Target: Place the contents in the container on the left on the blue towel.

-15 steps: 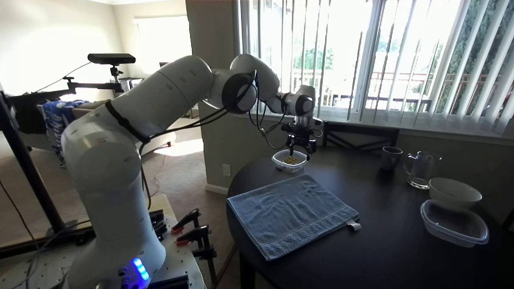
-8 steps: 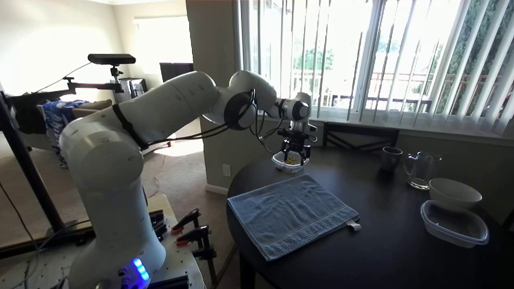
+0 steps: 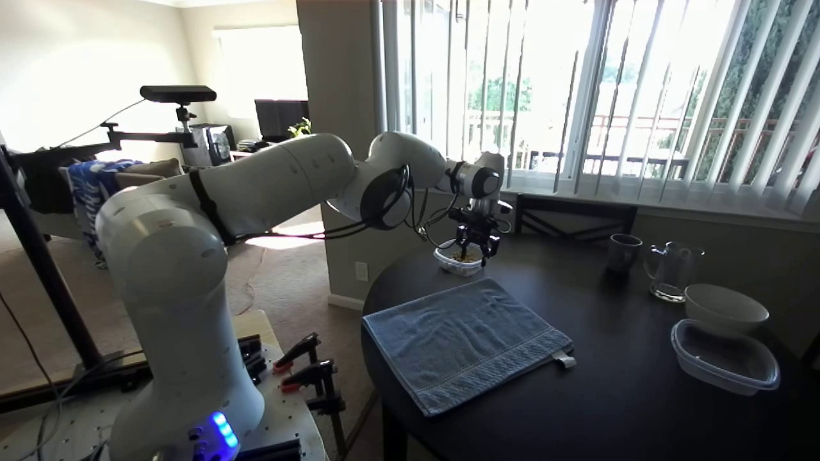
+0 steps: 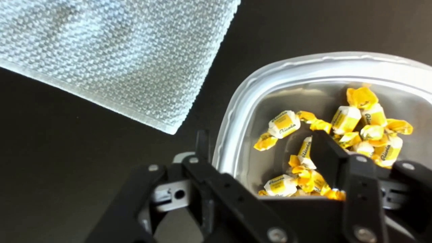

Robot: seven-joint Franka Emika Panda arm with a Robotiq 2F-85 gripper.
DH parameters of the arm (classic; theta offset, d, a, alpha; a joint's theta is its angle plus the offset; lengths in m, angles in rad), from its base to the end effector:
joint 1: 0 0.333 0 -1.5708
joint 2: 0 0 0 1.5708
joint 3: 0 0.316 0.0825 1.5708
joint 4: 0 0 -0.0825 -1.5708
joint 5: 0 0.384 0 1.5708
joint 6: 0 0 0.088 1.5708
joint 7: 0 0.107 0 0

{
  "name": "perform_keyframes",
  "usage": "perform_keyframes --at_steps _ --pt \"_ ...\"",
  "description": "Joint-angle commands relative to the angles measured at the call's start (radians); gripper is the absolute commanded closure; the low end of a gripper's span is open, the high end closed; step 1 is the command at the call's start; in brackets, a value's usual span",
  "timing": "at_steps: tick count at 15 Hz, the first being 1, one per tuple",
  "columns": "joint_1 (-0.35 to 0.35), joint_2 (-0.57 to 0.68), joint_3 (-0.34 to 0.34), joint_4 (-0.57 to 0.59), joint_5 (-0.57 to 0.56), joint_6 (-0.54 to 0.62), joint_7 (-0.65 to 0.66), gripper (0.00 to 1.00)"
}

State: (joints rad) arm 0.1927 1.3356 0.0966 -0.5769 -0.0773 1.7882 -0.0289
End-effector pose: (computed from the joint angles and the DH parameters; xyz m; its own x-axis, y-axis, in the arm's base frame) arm 0.7700 0.1783 0.1596 0.9560 0.2674 -0.1208 0.2664 -0.9635 -0.0246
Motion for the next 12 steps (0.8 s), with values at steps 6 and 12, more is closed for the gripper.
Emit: perform_keyframes --at_steps 6,12 --pt "-0.018 0.033 0.017 0.072 0.017 -0.015 -0.01 0.85" --pt "-0.013 0.019 0.011 0.078 0.008 -0.027 0.015 0.93"
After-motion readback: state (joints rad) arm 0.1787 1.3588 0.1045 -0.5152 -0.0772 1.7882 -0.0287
